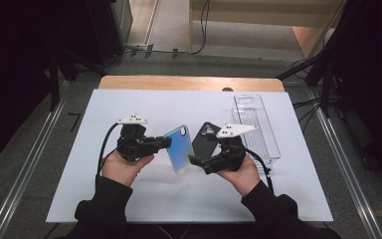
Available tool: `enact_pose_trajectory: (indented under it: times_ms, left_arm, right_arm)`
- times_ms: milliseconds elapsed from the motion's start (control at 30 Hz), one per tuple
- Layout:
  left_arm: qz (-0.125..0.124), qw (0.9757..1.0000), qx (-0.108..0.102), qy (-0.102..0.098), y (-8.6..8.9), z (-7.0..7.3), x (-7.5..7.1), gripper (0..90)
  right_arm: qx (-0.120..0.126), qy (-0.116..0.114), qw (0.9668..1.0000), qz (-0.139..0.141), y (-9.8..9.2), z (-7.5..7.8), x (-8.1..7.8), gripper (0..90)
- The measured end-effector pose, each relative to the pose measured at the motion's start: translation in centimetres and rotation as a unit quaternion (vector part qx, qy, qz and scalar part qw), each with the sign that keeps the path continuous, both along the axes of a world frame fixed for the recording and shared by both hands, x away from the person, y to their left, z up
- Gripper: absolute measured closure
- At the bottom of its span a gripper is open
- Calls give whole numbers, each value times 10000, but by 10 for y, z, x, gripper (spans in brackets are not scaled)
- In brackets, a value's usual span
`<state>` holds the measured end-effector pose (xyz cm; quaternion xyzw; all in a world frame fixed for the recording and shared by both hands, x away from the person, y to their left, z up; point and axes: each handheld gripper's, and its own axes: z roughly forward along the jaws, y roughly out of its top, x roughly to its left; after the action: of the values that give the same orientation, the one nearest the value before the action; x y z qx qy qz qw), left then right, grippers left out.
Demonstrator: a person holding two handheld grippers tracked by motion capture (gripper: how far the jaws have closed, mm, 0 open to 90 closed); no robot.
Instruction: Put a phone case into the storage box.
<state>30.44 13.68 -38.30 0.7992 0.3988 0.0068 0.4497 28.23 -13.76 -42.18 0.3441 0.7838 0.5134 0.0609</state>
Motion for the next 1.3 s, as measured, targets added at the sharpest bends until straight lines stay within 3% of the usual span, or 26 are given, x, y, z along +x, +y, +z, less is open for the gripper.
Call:
enact_pose_trajectory:
  times_ms: [200, 467, 667, 1300]
  left_arm:
    - [162, 9998, 16, 87, -4, 2, -2, 815]
    - [191, 9997, 80, 96, -10, 1, -4, 815]
    - [148, 9998, 95, 97, -15, 1, -6, 815]
    - [32, 9999, 35, 115, -31, -4, -13, 814]
  right_arm:
    - [-87, 47, 9987, -504, 11, -5, -2, 0]
    - [-140, 136, 9964, -826, 23, -9, -4, 0]
    - [-160, 160, 9971, -729, 31, -12, -5, 0]
    - [-414, 219, 9943, -957, 44, -20, -3, 0]
